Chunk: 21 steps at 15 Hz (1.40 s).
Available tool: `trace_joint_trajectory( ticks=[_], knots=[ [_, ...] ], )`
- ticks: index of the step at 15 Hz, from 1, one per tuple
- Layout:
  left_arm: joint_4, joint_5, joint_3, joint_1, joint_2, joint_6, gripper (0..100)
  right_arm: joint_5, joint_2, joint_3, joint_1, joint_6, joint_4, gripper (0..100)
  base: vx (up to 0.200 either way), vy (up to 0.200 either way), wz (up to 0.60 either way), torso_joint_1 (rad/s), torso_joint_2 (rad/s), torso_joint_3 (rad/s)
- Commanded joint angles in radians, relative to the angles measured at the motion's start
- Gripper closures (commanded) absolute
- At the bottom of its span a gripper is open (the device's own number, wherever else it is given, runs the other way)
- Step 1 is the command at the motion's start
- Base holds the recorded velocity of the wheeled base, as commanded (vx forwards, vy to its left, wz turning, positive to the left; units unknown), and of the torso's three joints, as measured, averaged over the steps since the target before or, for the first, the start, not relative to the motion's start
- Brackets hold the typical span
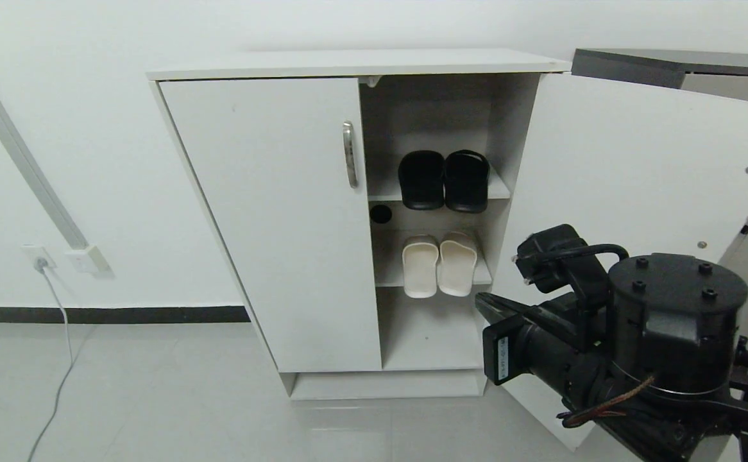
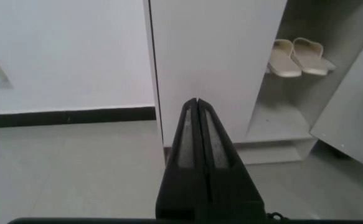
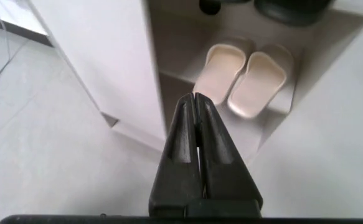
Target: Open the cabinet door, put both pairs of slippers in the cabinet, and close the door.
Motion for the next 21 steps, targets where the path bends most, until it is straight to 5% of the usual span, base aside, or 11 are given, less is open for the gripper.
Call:
trace_joint_trajectory(
  ticks=[1,21],
  knots=[
    [0.000,0.000,0.000,0.000,0.001,0.000,100,0.001,0.013,0.007,-0.004,-0.002,-0.001,100,0.000,0.000,0.00,0.000,0.00,0.000],
    [0.000,0.000,0.000,-0.001,0.001,0.001,100,-0.004,0.040,0.016,-0.007,-0.004,0.000,100,0.000,0.000,0.00,-0.001,-0.01,-0.011]
  ],
)
